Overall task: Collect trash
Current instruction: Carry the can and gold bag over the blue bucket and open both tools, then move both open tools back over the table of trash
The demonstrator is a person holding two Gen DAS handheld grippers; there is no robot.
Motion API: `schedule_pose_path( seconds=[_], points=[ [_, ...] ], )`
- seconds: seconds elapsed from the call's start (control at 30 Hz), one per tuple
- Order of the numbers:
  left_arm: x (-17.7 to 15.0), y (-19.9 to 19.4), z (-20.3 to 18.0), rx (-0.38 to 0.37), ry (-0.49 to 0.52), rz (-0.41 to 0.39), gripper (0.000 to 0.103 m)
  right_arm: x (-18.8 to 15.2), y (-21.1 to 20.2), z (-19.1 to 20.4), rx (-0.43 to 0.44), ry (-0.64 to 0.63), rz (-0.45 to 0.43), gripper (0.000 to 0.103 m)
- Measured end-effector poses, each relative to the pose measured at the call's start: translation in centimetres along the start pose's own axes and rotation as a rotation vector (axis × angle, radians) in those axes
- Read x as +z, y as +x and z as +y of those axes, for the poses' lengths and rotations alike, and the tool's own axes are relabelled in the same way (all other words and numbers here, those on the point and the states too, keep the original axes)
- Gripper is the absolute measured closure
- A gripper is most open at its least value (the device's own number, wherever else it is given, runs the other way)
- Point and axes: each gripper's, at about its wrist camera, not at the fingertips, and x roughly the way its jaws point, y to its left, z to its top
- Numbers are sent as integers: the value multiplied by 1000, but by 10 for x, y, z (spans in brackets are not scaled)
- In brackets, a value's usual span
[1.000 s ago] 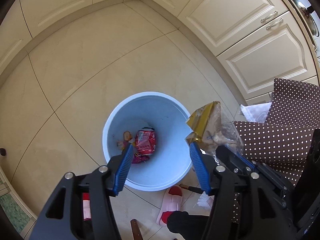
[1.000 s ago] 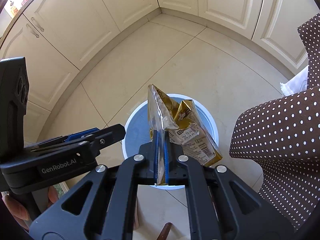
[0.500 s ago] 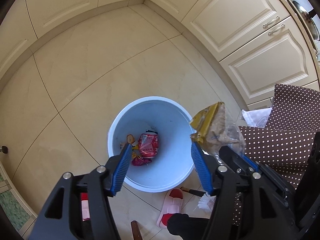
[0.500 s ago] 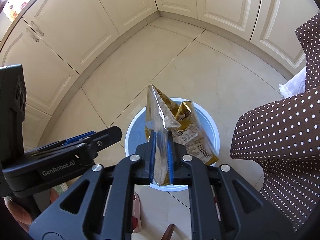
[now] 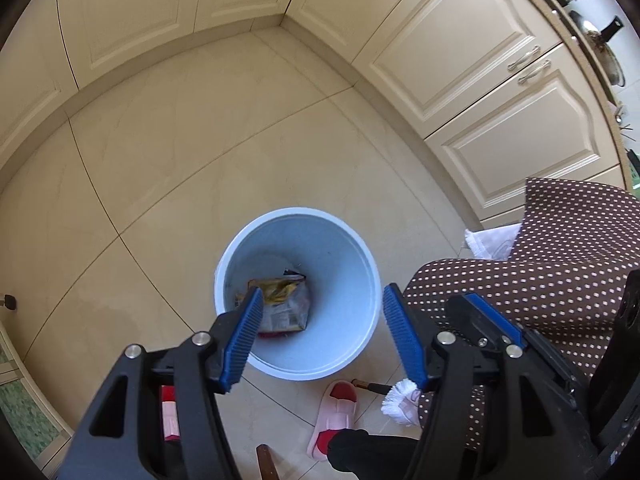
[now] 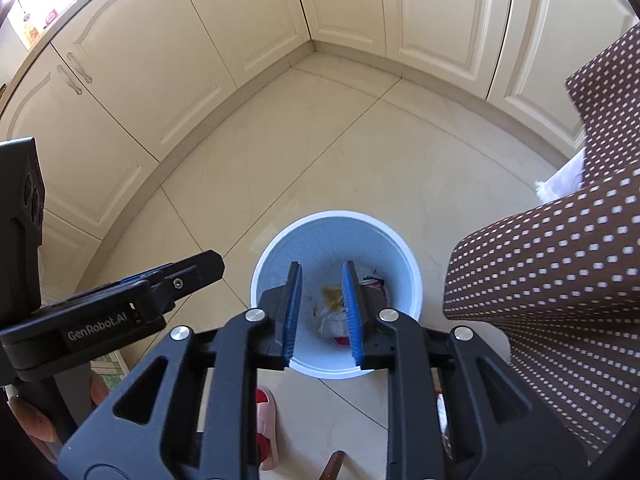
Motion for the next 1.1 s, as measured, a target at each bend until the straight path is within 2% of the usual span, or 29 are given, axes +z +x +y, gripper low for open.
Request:
schedule_pose_path(
  seconds=[0.13,0.3,0.33,0.4,0.43,0.47,0.63,0.77,0.9,1.0,1.1],
  points=[
    [-5,-33,-14,-39,23,-48,42,1,-39,5,-30,-21,-61,82],
    [-17,-98,-55,-82,97,-153,42,1,-120,1,-55,-30,-190,82],
    [-20,-111,-64,-94,111,-173,42,0,-140,-1,-65,-34,-222,80],
    [-29,-144,-90,-131,155,-224,42,-4,-175,-5,-63,-31,-275,70],
    [-32,-155,-99,-140,172,-240,40,-6,-189,-8,-59,-29,-296,59],
    [-38,-172,-116,-149,204,-270,39,-10,-213,-12,-62,-29,-333,56],
    [-68,-219,-192,-194,324,-349,33,-35,-302,-37,-123,-26,-475,56],
    [-95,-230,-256,-224,430,-339,33,-64,-362,-77,-194,0,-546,55],
    [-121,-222,-331,-264,545,-291,33,-89,-403,-142,-285,71,-571,55],
    [-138,-207,-374,-262,614,-257,33,-104,-420,-185,-348,121,-553,55],
    [-151,-187,-415,-243,678,-218,33,-111,-425,-238,-407,160,-482,55]
  ],
)
